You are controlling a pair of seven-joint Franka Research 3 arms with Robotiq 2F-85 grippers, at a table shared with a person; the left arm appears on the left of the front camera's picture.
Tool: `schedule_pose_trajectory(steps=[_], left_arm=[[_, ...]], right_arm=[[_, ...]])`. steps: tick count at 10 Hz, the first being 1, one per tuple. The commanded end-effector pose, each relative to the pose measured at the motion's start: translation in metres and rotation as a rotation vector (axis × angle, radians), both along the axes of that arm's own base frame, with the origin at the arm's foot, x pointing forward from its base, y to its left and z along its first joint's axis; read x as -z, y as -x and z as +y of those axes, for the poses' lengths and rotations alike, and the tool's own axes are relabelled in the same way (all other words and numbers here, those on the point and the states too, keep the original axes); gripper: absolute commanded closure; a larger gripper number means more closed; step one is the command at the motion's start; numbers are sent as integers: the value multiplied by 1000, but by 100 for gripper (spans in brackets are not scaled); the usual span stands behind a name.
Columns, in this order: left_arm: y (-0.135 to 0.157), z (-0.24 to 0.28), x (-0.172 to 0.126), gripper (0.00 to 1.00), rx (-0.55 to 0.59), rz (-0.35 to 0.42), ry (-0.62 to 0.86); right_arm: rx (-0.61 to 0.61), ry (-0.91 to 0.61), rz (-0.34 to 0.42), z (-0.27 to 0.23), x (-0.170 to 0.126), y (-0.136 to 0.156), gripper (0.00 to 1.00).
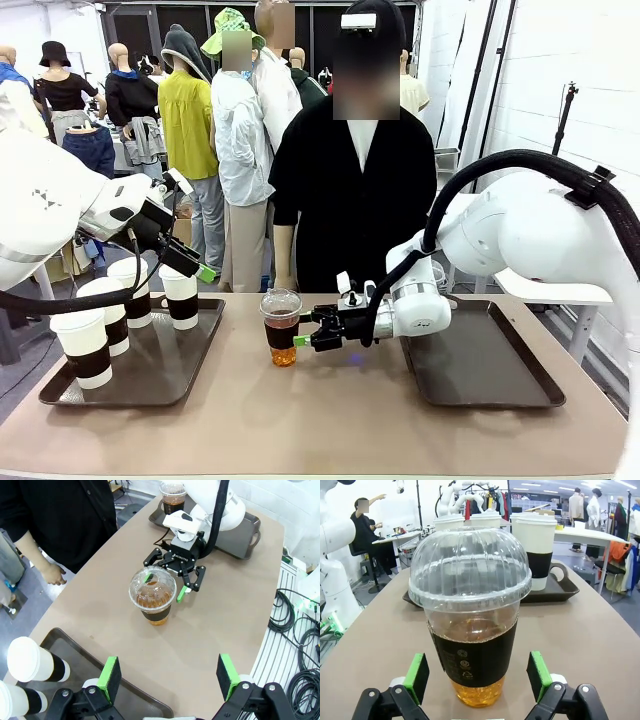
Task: Distribute the coffee onto the tray.
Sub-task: Pick up another iced Americano from the middle of the table and place it on the right Handle tray.
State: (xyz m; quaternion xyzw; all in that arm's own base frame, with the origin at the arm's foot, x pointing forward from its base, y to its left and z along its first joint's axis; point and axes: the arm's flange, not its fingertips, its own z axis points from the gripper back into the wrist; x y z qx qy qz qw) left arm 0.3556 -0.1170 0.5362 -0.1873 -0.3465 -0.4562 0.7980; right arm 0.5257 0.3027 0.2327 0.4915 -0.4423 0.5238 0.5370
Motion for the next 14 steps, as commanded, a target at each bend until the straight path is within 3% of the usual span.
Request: schedule_pose_trajectory(steps=[1, 14], left_arm=[[-1, 2, 0, 0, 13, 0, 12], [-1, 2, 0, 0, 13, 0, 12]], right_arm=[[24, 0, 15, 11, 3, -8, 0], [-86, -13, 38, 45, 9, -12, 0]])
